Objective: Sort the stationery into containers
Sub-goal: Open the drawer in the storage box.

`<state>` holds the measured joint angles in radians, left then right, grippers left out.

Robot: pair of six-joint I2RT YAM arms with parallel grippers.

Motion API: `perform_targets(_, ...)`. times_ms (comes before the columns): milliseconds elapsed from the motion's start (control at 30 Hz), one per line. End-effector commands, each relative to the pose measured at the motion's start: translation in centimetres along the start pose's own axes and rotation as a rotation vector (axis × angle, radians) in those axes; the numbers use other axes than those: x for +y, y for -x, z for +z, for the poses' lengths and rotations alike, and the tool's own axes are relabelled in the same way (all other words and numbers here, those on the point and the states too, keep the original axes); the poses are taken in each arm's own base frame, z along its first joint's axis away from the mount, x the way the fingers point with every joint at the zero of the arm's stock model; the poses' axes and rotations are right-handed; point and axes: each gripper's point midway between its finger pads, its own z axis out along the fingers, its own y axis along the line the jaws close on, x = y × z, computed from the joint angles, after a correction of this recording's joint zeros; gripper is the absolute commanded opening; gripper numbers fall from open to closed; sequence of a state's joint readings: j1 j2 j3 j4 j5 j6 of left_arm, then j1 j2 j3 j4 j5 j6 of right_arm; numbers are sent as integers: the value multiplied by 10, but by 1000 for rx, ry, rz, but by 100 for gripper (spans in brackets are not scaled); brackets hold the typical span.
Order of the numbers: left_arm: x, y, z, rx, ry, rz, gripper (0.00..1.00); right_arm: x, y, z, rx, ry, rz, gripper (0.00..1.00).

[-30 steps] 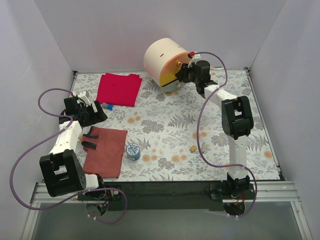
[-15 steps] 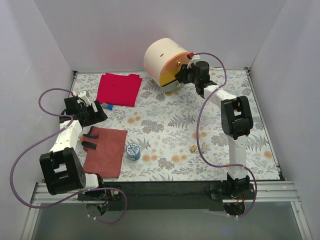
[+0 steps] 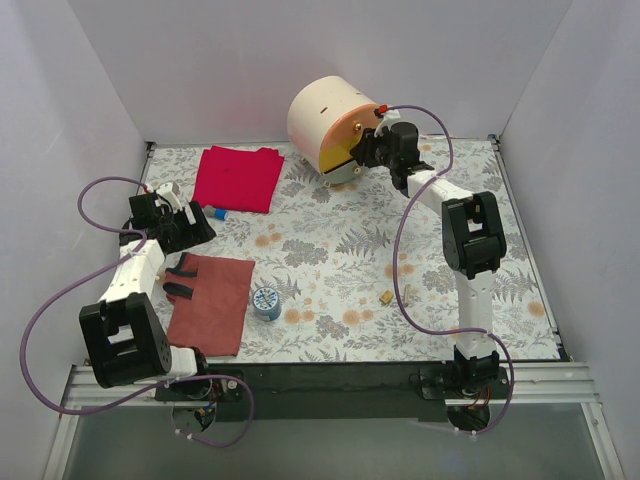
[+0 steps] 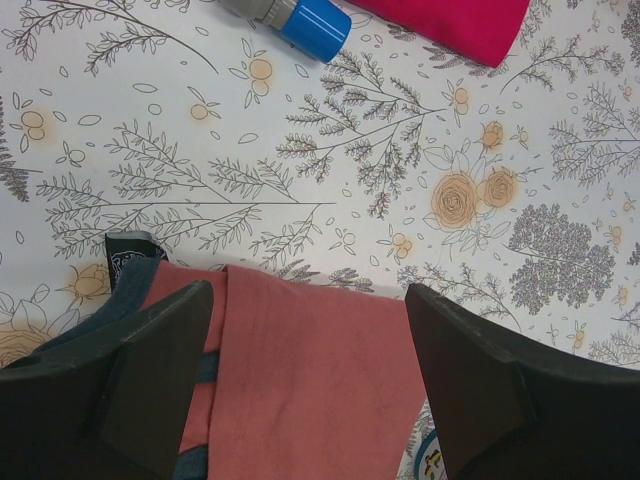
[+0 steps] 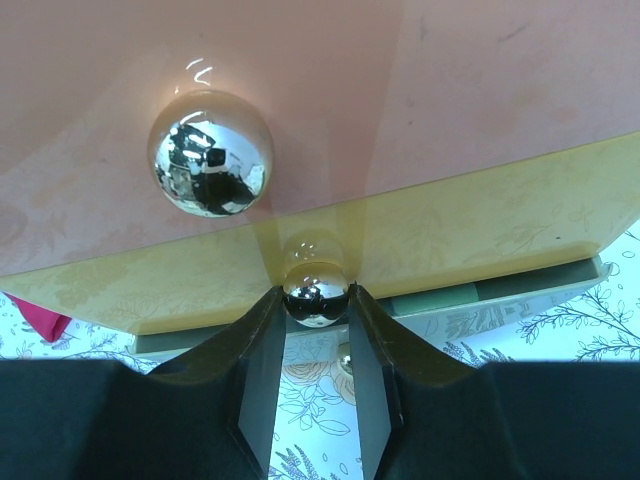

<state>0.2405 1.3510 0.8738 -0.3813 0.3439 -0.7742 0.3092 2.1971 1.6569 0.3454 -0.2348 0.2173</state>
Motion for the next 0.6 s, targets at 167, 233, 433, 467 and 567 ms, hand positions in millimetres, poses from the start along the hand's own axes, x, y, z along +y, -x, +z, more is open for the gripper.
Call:
perform_targets(167, -3, 11, 0, -30, -21, 5, 78, 2, 39, 1, -102, -11, -17, 39)
perform_targets(233, -3, 11, 0, -28, -20, 4, 78, 3, 40, 1, -104, -10, -17, 41)
perform_targets(433, -4, 11, 1, -28, -23, 4, 78, 1, 44, 0, -113, -23, -18, 48)
perform_targets(467, -4, 11, 1, -26, -25, 4, 78, 1, 44, 0, -112, -20, -17, 47)
perform_targets(567, -3, 11, 2, -25, -25, 2, 78, 4, 46, -1, -114, -5, -14, 43)
